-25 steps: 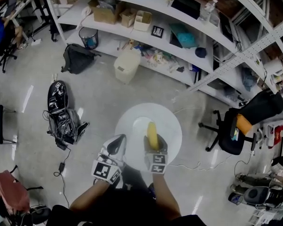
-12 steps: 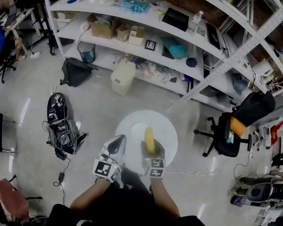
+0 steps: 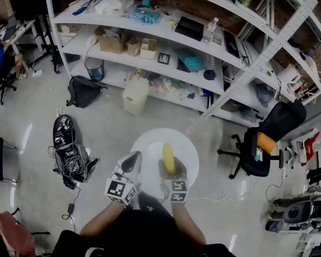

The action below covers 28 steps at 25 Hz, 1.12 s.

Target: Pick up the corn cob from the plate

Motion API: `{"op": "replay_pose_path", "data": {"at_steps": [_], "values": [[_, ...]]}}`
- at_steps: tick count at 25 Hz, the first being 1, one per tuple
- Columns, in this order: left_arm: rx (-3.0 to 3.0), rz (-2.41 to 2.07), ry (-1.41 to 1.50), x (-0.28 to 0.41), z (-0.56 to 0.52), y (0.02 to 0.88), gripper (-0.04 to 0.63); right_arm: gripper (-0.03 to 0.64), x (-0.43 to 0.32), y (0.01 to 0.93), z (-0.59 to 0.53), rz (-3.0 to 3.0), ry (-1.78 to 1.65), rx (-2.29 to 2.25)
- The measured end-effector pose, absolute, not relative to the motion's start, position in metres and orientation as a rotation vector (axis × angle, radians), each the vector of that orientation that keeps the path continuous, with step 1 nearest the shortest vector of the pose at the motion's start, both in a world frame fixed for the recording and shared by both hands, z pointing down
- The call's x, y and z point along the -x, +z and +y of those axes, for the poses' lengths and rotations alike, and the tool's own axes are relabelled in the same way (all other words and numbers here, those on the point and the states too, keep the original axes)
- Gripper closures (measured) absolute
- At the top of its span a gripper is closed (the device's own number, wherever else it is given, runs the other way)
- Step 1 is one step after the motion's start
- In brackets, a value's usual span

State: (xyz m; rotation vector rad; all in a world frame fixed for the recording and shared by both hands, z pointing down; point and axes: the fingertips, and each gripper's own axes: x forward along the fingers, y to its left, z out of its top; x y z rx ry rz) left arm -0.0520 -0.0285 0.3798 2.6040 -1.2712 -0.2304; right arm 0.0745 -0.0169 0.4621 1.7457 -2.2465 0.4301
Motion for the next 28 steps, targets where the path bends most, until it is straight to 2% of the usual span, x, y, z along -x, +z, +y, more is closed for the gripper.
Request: {"op": "replay_pose_path", "data": {"at_steps": [19, 28], "values": [[-2.677, -1.199, -0.238, 0.033, -0.026, 0.364, 0.594, 0.365, -0.100, 0.378, -0.016, -2.331, 0.305, -1.912], [-2.682, -1.182, -0.233, 0.027, -0.029, 0.367, 0.594, 0.364, -0.105, 0.368, -0.012, -2.353, 0.289, -1.943]]}}
